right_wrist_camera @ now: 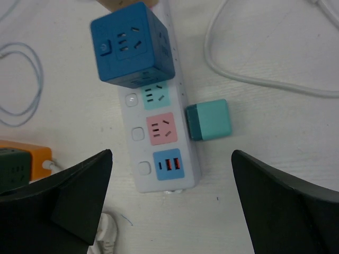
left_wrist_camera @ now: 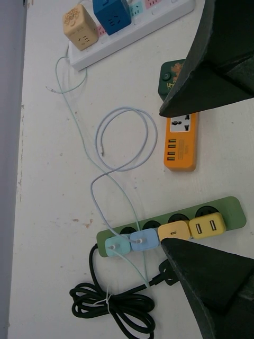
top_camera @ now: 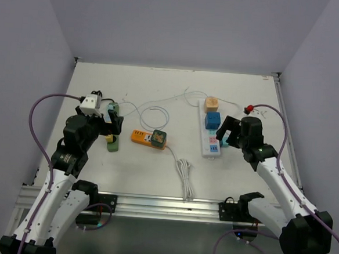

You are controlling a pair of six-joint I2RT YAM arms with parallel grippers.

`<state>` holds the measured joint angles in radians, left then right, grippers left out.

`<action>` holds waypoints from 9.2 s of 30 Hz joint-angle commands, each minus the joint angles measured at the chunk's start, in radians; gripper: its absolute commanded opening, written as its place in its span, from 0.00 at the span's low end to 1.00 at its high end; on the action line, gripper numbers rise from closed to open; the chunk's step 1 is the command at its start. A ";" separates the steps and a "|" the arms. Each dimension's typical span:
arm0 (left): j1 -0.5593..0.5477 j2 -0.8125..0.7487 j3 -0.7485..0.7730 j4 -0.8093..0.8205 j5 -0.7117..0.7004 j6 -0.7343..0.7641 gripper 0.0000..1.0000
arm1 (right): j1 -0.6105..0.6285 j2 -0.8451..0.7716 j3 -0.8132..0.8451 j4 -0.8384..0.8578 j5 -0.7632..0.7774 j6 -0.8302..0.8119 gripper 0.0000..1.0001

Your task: Pull the plug off the socket

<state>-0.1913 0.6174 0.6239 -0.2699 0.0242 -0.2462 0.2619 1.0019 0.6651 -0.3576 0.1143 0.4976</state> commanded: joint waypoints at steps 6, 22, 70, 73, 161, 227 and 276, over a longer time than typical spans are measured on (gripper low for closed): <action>0.001 -0.021 -0.001 0.043 -0.006 0.001 1.00 | 0.007 -0.157 -0.091 0.304 -0.451 -0.112 0.99; 0.001 -0.022 0.002 0.041 0.011 0.001 1.00 | 0.507 0.058 -0.042 0.443 -0.359 -0.636 0.99; 0.000 0.019 -0.006 0.107 0.141 -0.108 0.76 | 0.531 0.601 0.291 0.545 -0.507 -0.679 0.18; -0.010 0.045 -0.112 0.255 0.239 -0.227 0.43 | 0.531 0.610 0.277 0.571 -0.513 -0.665 0.18; -0.631 0.777 -0.085 0.821 -0.386 -0.334 0.50 | 0.244 0.564 0.430 0.551 -0.306 -0.196 0.16; -0.591 0.341 0.160 0.110 -0.320 -0.156 0.95 | -0.297 0.049 -0.125 0.310 -0.230 0.150 0.79; -0.812 1.435 0.648 0.468 -0.242 -0.176 0.85 | -0.133 0.322 -0.053 0.263 -0.145 -0.142 0.72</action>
<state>-0.9974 2.0411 1.2526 0.1642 -0.1886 -0.4114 0.1169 1.3132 0.5709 -0.0834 -0.0422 0.3836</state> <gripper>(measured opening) 0.853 0.719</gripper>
